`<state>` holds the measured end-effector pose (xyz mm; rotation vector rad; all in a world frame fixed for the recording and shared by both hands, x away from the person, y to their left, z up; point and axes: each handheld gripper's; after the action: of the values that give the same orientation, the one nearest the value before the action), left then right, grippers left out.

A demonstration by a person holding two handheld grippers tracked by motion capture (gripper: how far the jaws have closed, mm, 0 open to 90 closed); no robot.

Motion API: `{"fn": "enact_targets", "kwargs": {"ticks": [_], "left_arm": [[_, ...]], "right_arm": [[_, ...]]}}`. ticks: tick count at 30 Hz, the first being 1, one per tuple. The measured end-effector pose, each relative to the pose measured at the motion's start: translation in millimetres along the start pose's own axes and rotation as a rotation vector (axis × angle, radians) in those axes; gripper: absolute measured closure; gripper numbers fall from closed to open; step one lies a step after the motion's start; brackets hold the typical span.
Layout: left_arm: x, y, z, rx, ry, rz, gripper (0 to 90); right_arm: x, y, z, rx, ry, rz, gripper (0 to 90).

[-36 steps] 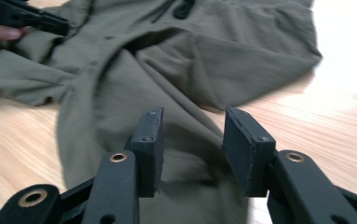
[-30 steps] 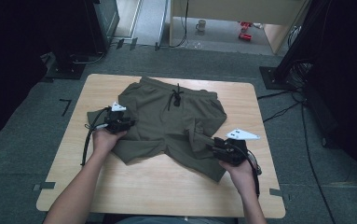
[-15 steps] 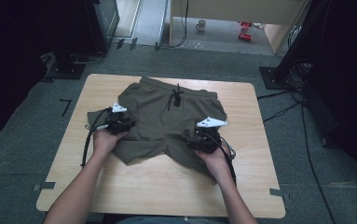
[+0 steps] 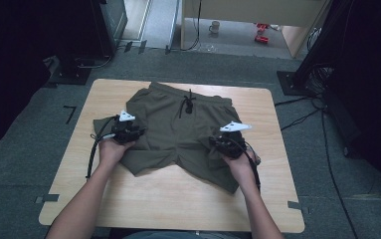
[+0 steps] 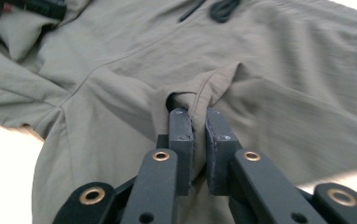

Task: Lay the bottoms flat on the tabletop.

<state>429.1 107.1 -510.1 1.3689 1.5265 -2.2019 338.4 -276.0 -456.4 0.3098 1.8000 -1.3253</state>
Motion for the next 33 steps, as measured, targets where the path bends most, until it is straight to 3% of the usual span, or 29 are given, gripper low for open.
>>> {"fn": "enact_targets", "kwargs": {"ticks": [6,15,24,28,31,33], "left_arm": [[-0.2,-0.3,0.3,-0.002,0.005,-0.005,68.0],[0.1,-1.1,-1.1,-0.004,0.003,-0.007,68.4],[2.2,-2.9,-8.5,-0.001,-0.011,0.007,69.4],[2.8,-0.2,-12.3,-0.015,-0.022,0.034,69.5],[-0.6,5.5,-15.0,-0.025,-0.047,0.051,69.4],[-3.7,9.4,-15.8,-0.030,-0.039,0.056,69.4]], "right_arm": [[16.7,-31.8,31.1,0.053,0.062,0.009,85.0],[55.8,-59.4,70.6,0.126,0.149,-0.006,87.0],[88.3,-60.7,104.8,0.169,0.204,-0.079,87.2],[104.4,-57.8,112.4,0.165,0.204,-0.097,87.1],[109.8,-56.6,115.5,0.154,0.209,-0.103,87.4],[109.3,-58.2,114.1,0.166,0.200,-0.107,87.4]]}}
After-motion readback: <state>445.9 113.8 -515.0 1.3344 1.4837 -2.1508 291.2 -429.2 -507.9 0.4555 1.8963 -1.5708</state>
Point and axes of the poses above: each handheld gripper's, and its own axes: y roughly forward along the jaws, x roughly out of its underside, z roughly to its right, and after that the axes turned 2 degrees about x, right-handed
